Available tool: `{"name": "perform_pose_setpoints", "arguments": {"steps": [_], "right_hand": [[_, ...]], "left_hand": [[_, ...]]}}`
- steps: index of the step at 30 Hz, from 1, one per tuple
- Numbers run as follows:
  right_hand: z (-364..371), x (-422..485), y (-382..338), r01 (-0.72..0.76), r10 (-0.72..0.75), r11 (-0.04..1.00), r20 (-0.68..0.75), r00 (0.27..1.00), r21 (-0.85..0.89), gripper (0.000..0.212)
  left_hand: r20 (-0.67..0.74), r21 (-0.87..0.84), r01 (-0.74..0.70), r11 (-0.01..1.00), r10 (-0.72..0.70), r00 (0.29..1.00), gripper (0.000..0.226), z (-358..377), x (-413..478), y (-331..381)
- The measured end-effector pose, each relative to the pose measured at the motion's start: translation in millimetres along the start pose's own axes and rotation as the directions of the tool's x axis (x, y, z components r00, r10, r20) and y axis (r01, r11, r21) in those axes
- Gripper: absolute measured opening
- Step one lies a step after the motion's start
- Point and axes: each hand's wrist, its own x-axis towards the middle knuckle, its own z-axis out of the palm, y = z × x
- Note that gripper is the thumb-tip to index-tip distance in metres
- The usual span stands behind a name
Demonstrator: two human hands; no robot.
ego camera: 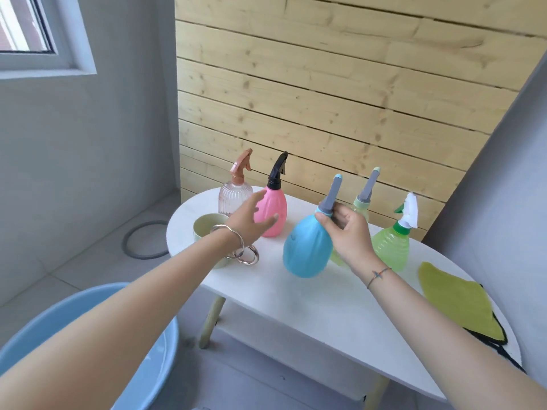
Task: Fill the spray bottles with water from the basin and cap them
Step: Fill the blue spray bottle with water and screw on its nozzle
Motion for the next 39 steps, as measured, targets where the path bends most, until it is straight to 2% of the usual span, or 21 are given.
{"name": "perform_pose_setpoints", "arguments": {"steps": [4,12,20,28,32,34,36,39], "right_hand": [[16.6,34.7,1.4,0.032,-0.035,0.998,-0.046,0.998,-0.053,0.014],[27.6,69.0,28.6,-0.018,0.008,0.992,-0.081,0.997,-0.125,0.013],[27.1,79.4,40.6,-0.037,0.030,0.992,-0.059,0.998,-0.117,0.010],[28.7,77.7,48.2,-0.044,0.040,0.997,-0.071,0.997,-0.058,0.016],[27.9,67.5,44.7,-0.034,0.021,0.984,-0.075,0.997,-0.177,0.036],[26.0,49.2,36.8,-0.001,-0.018,0.983,-0.101,0.995,-0.182,0.042],[20.4,26.3,28.7,0.104,-0.137,0.977,-0.172,0.976,-0.184,0.034],[3.6,2.6,26.4,0.240,-0.330,0.929,-0.334,0.883,-0.282,0.026]], "left_hand": [[0.004,0.112,0.045,0.993,-0.046,0.999,0.075,-3.3,23.0,5.8],[0.100,0.234,0.087,0.968,-0.113,0.989,0.086,-1.8,46.0,2.2],[0.108,0.212,0.109,0.971,-0.134,0.985,0.086,-0.1,47.7,-8.5],[0.088,0.197,0.114,0.974,-0.134,0.987,0.087,5.8,46.8,-10.7],[0.048,0.173,0.120,0.978,-0.130,0.990,0.083,8.1,40.3,-9.4],[0.025,0.101,0.109,0.989,-0.112,0.993,0.084,13.2,37.3,-12.0],[-0.014,0.031,0.088,0.996,-0.087,0.996,0.084,19.0,32.2,-12.9],[-0.096,-0.056,0.055,0.997,-0.060,0.994,0.080,28.2,25.1,-8.4]]}}
